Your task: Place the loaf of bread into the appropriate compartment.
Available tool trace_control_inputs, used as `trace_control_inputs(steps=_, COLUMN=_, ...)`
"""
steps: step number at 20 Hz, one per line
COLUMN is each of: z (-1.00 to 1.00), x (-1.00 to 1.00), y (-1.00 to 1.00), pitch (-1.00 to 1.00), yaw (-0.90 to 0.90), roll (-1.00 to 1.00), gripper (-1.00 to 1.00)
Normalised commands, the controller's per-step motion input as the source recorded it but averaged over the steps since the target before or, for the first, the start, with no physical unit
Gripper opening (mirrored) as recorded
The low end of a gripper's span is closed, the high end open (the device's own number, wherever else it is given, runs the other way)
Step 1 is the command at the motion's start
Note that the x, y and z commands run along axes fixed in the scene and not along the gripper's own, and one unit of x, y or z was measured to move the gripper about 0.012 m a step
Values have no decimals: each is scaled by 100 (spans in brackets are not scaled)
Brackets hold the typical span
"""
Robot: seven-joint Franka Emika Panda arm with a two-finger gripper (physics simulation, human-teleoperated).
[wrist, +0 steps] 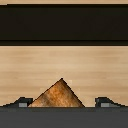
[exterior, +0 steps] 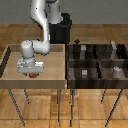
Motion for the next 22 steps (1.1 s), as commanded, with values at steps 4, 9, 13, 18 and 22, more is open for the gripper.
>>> trace_control_inputs(steps=4, z=0, x=0, y=0, pitch=0, yaw=0, roll=0, gripper=-100)
trace_control_inputs(steps=9, z=40, x=0, y=0, pitch=0, yaw=0, roll=0, gripper=-100)
trace_control_inputs(steps=13, z=100, x=0, y=0, pitch=0, yaw=0, roll=0, gripper=-100)
trace_control_inputs(steps=18, z=100, x=0, y=0, pitch=0, yaw=0, roll=0, gripper=-100)
trace_control_inputs(steps=22, z=50, x=0, y=6, pitch=0, yaw=0, roll=0, gripper=-100)
